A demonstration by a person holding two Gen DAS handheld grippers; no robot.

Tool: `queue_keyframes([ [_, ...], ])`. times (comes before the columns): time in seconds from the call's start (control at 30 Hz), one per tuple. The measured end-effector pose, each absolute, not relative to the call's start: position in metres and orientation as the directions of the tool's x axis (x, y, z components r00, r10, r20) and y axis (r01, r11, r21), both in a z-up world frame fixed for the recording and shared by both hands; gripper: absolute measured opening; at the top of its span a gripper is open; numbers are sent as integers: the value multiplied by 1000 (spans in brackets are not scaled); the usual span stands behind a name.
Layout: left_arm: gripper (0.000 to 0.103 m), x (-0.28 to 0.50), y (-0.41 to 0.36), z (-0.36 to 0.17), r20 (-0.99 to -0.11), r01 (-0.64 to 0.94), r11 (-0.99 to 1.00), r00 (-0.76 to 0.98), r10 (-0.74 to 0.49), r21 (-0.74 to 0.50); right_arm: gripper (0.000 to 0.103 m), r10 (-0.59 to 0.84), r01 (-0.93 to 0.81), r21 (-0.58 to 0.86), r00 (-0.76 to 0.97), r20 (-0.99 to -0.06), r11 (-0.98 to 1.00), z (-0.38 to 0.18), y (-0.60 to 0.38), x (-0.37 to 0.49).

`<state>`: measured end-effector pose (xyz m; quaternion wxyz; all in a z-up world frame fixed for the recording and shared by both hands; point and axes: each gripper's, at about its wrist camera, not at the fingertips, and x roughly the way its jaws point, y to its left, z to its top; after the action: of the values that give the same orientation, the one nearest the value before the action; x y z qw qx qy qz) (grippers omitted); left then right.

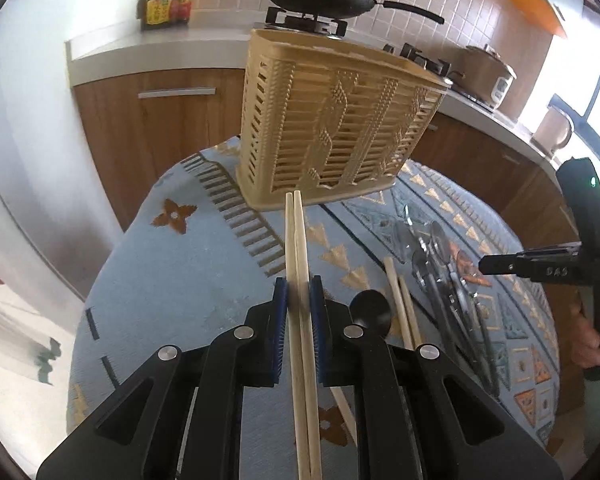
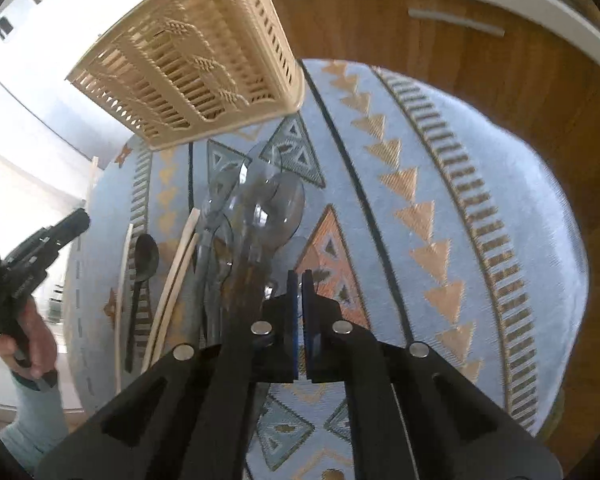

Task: Organize utensils
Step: 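Close the left tool on the pair of wooden chopsticks while the right tool moves toward the clear plastic spoons, then grasp a clear plastic spoon with the right tool while the left tool lifts the chopsticks, then lower the chopsticks into the basket and open the left tool while the right tool drops its spoon in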

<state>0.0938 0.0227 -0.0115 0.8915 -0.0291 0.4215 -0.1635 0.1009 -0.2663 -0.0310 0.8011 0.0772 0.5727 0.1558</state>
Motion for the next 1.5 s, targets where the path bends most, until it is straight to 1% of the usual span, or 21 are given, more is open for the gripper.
queue_keyframes([
  [0.03,10,94,21,-13,-743,269,945,590,-316,-188,14,331,-158,296,285,-900,942,-33,-266,103],
  [0.17,10,91,21,-16,-736,278,941,592,-328,-195,27,342,-150,312,250,-906,938,-38,-256,106],
  [0.2,10,91,20,-16,-736,280,941,594,-324,-188,34,348,-149,319,247,-905,936,-41,-252,109],
  [0.23,10,90,20,-16,-736,281,941,595,-323,-186,44,348,-145,320,250,-904,936,-42,-250,110],
  [0.27,10,91,21,-16,-734,282,941,597,-324,-186,48,340,-141,313,258,-904,939,-41,-248,111],
  [0.3,10,90,21,-15,-733,283,941,597,-326,-187,49,327,-136,301,262,-908,944,-42,-246,113],
  [0.43,10,91,24,-13,-727,288,939,602,-331,-190,49,277,-138,249,254,-927,959,-46,-235,117],
  [0.47,10,91,24,-13,-726,289,938,602,-332,-190,47,258,-142,228,256,-932,963,-47,-230,118],
  [0.5,10,91,24,-14,-726,289,938,602,-332,-189,40,220,-151,186,260,-940,971,-47,-227,117],
  [0.53,10,91,24,-15,-727,289,938,601,-332,-190,36,211,-156,174,260,-942,972,-47,-225,117],
  [0.6,10,91,24,-15,-727,289,938,601,-333,-190,34,217,-149,185,247,-944,971,-49,-228,117],
  [0.73,10,90,23,-15,-725,290,940,606,-327,-181,34,192,-156,157,240,-952,975,-50,-224,116],
  [0.9,10,90,19,-11,-718,290,944,623,-310,-157,34,28,-188,-21,256,-966,982,-55,-190,113],
  [0.97,10,89,19,-8,-709,288,946,636,-304,-147,34,15,-177,-30,252,-968,984,-56,-185,114],
  [1.03,10,87,20,-2,-685,277,950,666,-296,-142,31,47,-173,4,248,-968,985,-57,-186,116],
  [1.13,9,77,27,10,-612,258,951,729,-306,-169,31,120,-180,66,305,-945,981,-47,-201,112],
  [1.23,9,63,38,37,-492,254,945,808,-325,-207,31,168,-218,81,416,-894,973,-14,-201,102],
  [1.27,9,60,41,54,-434,254,944,841,-323,-211,31,182,-233,75,478,-859,970,7,-199,99],
  [1.33,9,57,44,79,-350,257,942,880,-321,-217,31,215,-251,82,571,-793,965,40,-191,98],
  [1.37,9,59,45,97,-289,257,941,904,-314,-219,31,232,-257,88,605,-762,962,55,-194,100],
  [1.5,9,76,38,144,-129,250,945,951,-280,-211,31,255,-250,88,784,-566,964,122,-190,114],
])
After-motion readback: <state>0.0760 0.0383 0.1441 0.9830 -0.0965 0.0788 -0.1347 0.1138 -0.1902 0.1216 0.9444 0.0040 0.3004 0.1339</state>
